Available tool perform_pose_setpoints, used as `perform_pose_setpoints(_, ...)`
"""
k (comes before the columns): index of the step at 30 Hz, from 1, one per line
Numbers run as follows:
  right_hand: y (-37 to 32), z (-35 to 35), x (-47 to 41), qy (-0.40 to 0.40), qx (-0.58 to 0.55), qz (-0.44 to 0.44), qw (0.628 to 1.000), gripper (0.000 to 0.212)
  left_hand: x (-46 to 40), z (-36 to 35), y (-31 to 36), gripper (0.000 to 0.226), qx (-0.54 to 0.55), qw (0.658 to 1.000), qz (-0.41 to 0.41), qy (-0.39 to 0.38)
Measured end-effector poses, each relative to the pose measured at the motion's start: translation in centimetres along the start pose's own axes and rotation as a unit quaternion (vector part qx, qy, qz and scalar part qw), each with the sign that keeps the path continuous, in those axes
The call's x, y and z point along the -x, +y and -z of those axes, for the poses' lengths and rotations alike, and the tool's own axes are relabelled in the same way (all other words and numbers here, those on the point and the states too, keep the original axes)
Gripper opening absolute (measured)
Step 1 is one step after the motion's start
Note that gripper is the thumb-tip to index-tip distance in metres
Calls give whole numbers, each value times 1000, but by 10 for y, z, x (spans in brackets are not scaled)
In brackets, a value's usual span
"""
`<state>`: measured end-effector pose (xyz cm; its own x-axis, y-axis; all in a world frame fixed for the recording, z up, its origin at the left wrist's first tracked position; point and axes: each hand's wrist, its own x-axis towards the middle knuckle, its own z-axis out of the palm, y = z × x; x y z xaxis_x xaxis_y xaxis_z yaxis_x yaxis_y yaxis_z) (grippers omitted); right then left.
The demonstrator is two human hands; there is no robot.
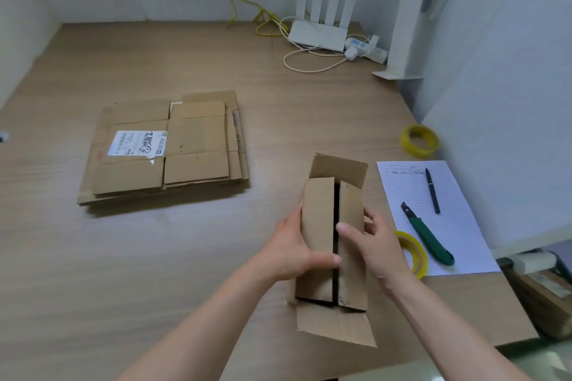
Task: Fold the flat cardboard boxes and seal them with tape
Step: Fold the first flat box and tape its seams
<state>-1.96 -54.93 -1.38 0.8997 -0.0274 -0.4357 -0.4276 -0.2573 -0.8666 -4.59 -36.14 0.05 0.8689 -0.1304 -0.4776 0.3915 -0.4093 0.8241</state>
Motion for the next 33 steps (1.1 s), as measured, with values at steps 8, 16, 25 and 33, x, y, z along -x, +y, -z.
perform_pose_setpoints(8,-10,-6,8,36,120,13,992,58,24,-18,-4,118,-58,994,68,69)
perform_pose_setpoints(16,-23,-18,20,-72,182,88,977,73,61,-16,5,65,45,986,58,149)
perform_pose_setpoints(25,-27,-59,24,-122,202,153,960,42,105,5,-12,39,168,958,31,229)
perform_pose_setpoints(33,-95,-117,45,-117,132,228,958,24,148,79,-48,30,172,912,-10,371)
